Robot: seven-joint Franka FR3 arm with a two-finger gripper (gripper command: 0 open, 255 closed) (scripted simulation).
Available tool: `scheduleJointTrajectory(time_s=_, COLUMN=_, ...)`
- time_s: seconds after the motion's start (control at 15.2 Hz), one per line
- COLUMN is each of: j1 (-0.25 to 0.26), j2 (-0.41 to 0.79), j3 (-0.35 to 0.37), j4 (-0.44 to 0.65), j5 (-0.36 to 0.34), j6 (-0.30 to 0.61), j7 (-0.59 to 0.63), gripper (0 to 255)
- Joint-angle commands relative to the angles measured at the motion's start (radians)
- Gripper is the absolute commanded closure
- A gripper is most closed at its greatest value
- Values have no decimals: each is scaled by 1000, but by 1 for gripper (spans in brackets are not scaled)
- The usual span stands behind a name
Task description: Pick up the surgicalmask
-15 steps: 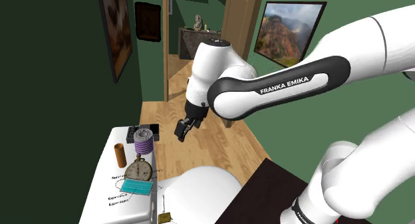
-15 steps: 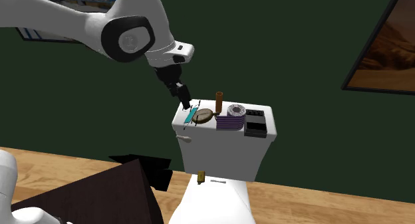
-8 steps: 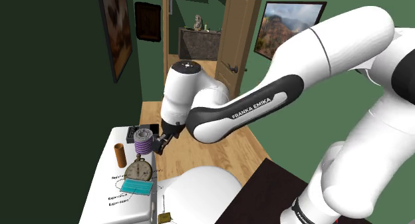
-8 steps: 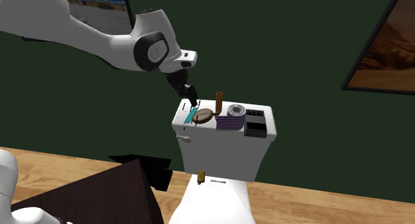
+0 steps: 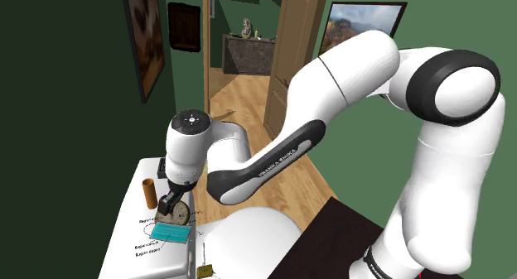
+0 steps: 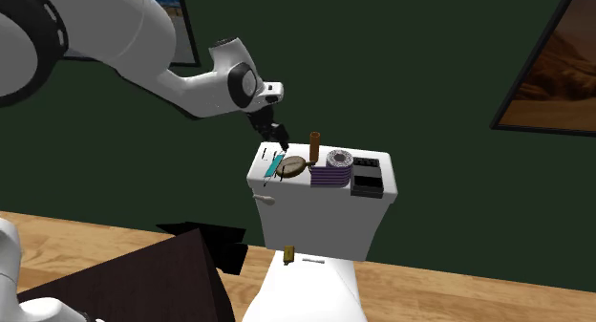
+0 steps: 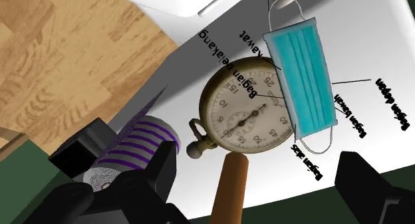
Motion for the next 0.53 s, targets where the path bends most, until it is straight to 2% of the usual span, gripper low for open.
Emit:
scheduleJointTrajectory(time_s=0.0, j1=38, j2=82, j3=-22, j4=67, j5=-83, j6=3, j7=47, gripper=0)
scheduleJointTrajectory(time_s=0.26, j1=125, j2=233, j3=-69, j4=209, j5=-202, j6=-4, j7=111, gripper=0)
scheduleJointTrajectory(time_s=0.46, j1=134, j2=252, j3=-81, j4=211, j5=-220, j6=11, j7=127, gripper=0)
